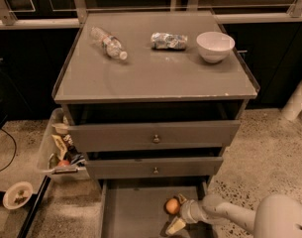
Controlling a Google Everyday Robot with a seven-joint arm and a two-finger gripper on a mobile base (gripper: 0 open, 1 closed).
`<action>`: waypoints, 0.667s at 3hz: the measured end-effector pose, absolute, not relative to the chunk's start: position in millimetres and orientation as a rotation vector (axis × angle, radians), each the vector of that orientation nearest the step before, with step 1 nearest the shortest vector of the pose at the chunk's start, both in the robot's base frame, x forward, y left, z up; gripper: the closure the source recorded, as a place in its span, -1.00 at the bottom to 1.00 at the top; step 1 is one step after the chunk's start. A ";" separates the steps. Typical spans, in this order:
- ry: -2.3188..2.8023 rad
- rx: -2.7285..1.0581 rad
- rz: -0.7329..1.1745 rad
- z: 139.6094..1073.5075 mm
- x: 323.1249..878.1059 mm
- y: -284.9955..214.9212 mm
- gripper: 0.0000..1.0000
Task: Place orange into bottom drawer
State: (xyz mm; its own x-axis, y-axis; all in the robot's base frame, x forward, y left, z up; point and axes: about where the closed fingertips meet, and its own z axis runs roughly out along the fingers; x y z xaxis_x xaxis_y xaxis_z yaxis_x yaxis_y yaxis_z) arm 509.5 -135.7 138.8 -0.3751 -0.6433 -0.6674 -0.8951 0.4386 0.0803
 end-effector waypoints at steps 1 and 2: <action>2.127 -1.287 0.553 157.4 500.5 -148.9 -1.00; 2.084 -1.300 0.510 192.9 480.6 -166.3 -1.00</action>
Offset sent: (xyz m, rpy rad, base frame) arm -0.0604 -0.0606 0.1047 -0.0307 -0.1455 0.0018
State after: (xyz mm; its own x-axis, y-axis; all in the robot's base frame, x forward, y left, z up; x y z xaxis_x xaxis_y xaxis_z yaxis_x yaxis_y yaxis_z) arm 480.6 -166.3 192.9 -0.3213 -0.6573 -0.6817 -0.8979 0.4401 -0.0011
